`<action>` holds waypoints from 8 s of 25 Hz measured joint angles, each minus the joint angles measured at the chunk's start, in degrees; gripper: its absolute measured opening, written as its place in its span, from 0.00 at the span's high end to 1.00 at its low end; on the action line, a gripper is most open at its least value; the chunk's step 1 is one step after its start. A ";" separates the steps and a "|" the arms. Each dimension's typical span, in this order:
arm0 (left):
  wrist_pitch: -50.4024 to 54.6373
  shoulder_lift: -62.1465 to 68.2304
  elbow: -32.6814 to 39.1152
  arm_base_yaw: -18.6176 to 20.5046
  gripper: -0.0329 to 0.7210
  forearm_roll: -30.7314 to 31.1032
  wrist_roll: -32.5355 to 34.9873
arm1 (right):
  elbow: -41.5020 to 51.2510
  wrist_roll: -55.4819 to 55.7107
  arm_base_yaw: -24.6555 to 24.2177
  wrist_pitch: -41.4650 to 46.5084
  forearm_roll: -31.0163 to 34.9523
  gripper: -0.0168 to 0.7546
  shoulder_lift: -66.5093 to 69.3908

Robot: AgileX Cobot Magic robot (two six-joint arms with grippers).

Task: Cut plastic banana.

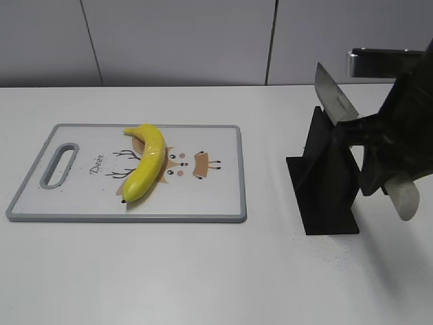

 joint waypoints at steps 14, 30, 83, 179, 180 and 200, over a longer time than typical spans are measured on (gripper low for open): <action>0.00 0.00 -0.07 0.00 0.27 0.00 0.00 | -11.64 -7.60 0.00 5.22 -3.23 0.74 -0.06; -3.98 17.76 -7.14 0.00 0.26 0.04 0.51 | -27.08 -22.06 0.00 6.18 -3.23 0.74 8.01; 3.51 97.96 -55.88 0.00 0.17 -31.08 84.44 | -47.73 -85.28 2.84 3.98 12.93 0.74 36.75; -4.28 107.41 -56.39 -6.75 0.05 -35.59 86.53 | -50.69 -83.86 2.87 4.32 11.56 0.74 44.59; -4.23 106.58 -56.39 -6.75 0.05 -35.80 86.53 | -50.69 -83.30 2.87 4.45 11.56 0.74 44.24; 4.16 92.73 -56.35 -6.75 0.16 -14.64 30.02 | -45.43 -60.94 2.87 5.88 11.55 0.74 27.10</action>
